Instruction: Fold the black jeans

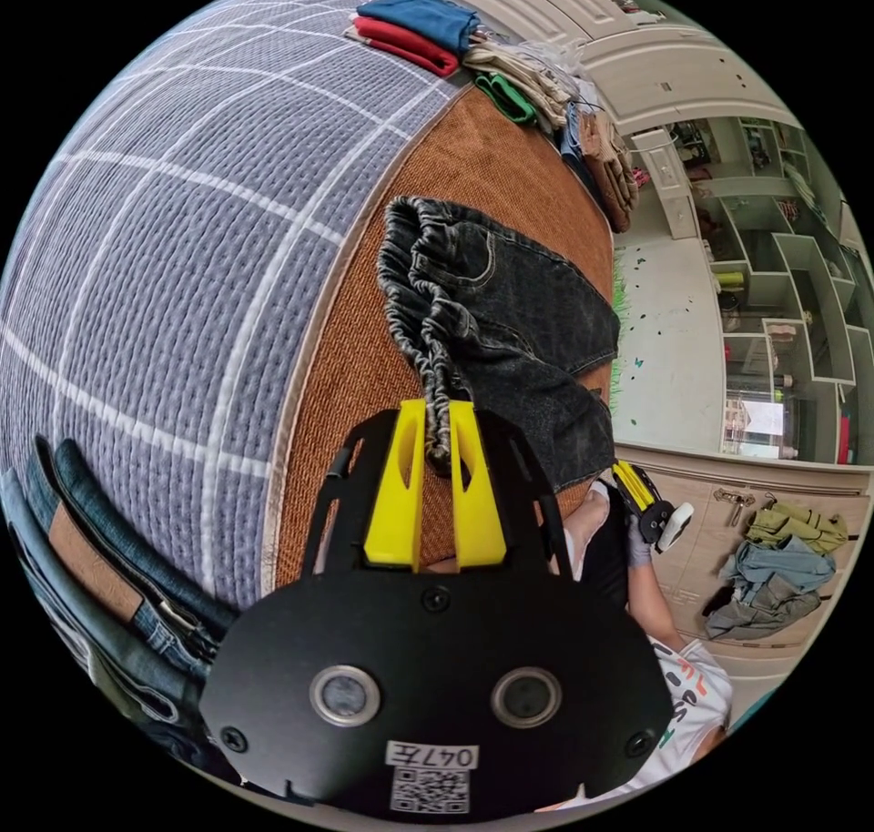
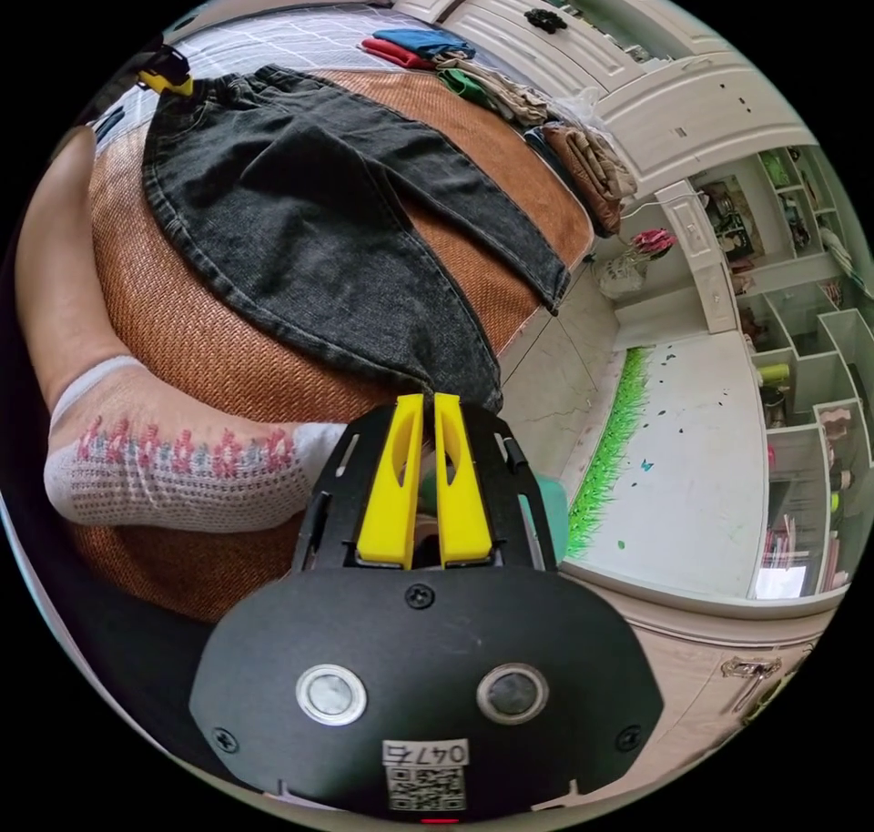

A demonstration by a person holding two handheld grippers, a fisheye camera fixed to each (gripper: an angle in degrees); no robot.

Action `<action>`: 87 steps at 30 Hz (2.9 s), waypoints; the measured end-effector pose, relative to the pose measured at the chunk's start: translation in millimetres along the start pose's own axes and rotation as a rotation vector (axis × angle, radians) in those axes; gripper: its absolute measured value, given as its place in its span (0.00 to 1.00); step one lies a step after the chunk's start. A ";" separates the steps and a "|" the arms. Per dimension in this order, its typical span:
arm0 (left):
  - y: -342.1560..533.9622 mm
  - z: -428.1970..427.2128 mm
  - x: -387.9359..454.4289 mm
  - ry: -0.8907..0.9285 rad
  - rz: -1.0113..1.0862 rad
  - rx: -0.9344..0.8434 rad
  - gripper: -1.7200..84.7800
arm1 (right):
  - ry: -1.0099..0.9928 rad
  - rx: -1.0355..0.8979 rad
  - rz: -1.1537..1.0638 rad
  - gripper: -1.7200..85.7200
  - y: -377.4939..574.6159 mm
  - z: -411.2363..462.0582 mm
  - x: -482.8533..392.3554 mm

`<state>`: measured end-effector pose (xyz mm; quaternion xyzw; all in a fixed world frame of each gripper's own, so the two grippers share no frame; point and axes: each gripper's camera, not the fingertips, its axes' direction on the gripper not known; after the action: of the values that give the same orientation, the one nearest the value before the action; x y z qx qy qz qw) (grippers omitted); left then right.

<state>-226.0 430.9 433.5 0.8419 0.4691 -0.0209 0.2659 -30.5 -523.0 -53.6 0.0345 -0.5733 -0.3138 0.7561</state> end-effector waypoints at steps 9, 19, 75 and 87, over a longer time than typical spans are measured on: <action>-4.1 -5.0 12.1 -0.038 0.025 -0.011 0.07 | -0.022 -0.005 0.041 0.02 1.6 6.8 7.4; -7.1 -9.8 13.0 -0.033 0.016 -0.018 0.07 | -0.075 -0.005 0.094 0.02 0.8 21.4 24.7; -26.1 -7.2 50.2 -0.072 0.042 -0.028 0.07 | -0.190 -0.006 0.205 0.02 28.7 63.6 40.4; -26.6 3.2 50.9 -0.052 0.037 -0.026 0.07 | -0.206 0.001 0.228 0.02 36.3 70.9 36.5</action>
<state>-218.2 480.2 404.8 0.8461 0.4466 -0.0316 0.2893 -72.4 -490.9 16.4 -0.0628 -0.6480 -0.2276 0.7241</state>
